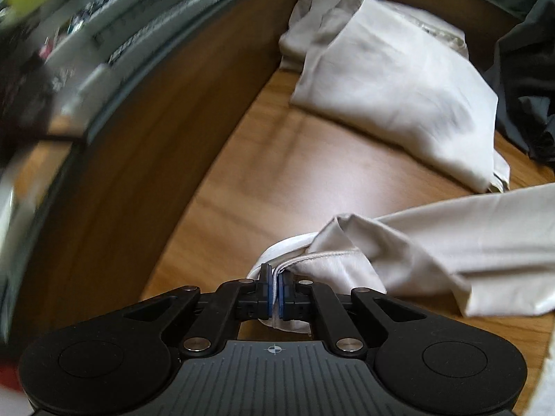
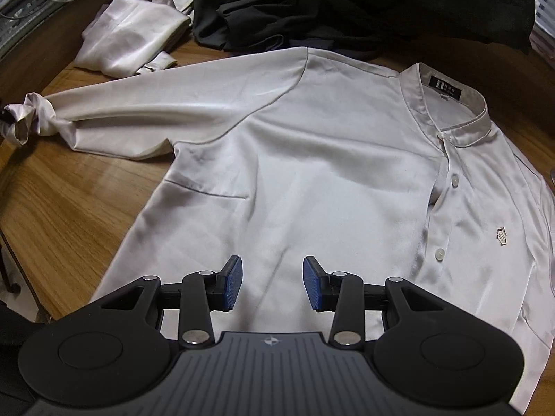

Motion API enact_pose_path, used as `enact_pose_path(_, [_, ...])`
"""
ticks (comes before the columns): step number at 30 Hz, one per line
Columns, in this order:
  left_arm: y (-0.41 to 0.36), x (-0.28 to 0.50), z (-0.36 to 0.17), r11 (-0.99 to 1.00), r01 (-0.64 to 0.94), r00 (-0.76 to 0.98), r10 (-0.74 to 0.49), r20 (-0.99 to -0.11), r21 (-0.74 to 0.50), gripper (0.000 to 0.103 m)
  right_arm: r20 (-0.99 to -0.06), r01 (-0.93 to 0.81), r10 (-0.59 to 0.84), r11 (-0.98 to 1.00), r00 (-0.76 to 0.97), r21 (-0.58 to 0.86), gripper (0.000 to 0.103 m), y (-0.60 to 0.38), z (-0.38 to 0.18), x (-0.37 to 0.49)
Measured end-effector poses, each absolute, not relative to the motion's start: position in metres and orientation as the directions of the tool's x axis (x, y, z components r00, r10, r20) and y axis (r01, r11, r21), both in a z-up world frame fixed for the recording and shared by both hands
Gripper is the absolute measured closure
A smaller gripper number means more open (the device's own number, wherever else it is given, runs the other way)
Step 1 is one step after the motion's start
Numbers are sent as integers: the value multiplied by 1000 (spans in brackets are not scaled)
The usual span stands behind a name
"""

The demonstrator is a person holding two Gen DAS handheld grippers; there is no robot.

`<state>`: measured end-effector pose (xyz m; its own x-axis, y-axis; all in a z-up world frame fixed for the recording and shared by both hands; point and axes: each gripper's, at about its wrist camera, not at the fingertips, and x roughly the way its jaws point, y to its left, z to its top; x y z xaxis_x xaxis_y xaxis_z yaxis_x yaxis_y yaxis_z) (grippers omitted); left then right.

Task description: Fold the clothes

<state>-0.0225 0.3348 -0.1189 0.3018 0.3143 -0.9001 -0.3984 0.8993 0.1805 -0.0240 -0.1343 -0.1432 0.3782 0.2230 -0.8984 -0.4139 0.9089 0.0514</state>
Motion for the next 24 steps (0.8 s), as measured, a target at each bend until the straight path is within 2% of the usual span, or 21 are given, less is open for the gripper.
enact_pose_path(4, [339, -5, -128, 930, -263, 334, 336, -881, 256, 96, -894, -367, 220, 928, 390, 69, 59, -109, -132, -30])
enact_pose_path(6, [338, -1, -127, 950, -205, 360, 298, -884, 236, 94, -890, -353, 225, 932, 397, 78, 59, -93, -127, -35])
enact_pose_path(9, [331, -4, -113, 983, -118, 426, 180, -887, 143, 78, -887, -340, 224, 937, 403, 83, 59, -68, -128, -42])
enact_pose_path(10, [327, -5, -108, 990, -90, 446, 141, -884, 112, 62, -886, -335, 224, 938, 405, 84, 59, -59, -129, -44])
enact_pose_path(12, [320, -6, -99, 998, -38, 488, 60, -871, 47, 43, -884, -325, 224, 942, 410, 87, 59, -43, -130, -48])
enact_pose_path(14, [310, -2, -95, 1000, 24, 511, -15, -859, -3, 40, -883, -314, 226, 945, 412, 95, 59, -30, -134, -51])
enact_pose_path(16, [299, 7, -100, 996, 80, 510, -62, -858, -25, 31, -885, -302, 222, 948, 410, 98, 59, -19, -139, -52])
enact_pose_path(20, [271, 30, -122, 983, 180, 477, -113, -872, -30, 30, -892, -278, 196, 957, 407, 83, 59, -4, -152, -52])
enact_pose_path(24, [247, 47, -153, 962, 272, 454, -104, -885, 27, 28, -906, -272, 162, 961, 391, 55, 59, 2, -162, -50])
